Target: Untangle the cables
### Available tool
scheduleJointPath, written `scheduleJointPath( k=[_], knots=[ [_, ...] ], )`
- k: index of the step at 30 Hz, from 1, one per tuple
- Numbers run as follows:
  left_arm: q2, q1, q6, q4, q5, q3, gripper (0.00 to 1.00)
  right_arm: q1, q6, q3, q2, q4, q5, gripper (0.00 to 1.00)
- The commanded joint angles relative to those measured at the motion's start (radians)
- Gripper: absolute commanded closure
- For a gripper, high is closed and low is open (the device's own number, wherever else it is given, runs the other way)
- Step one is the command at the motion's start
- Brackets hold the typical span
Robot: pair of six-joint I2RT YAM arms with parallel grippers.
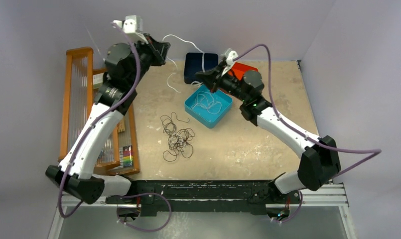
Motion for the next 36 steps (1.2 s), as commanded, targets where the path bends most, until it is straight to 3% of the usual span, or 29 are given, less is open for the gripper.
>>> scheduleJointPath(
  k=[1, 11, 29, 36],
  knots=[
    [0.101, -0.006, -0.054, 0.097, -0.010, -0.045, 1.00, -0.102, 0.026, -0.022, -0.036, -0.102, -0.001, 1.00],
    [0.317, -0.051, -0.136, 0.288, -0.105, -0.087, 1.00, -0.215, 0.060, -0.016, 0.018, -0.174, -0.005, 1.00],
    [0.612, -0.057, -0.230, 0.570, -0.081, -0.220, 1.00, -0.224, 0.067, -0.012, 0.237, -0.127, -0.026, 1.00],
    [0.672, -0.078, -0.238, 0.573, -0.055, -0.232, 1.00, -0.224, 0.032, -0.004, 0.316, -0.149, -0.007, 1.00]
  ],
)
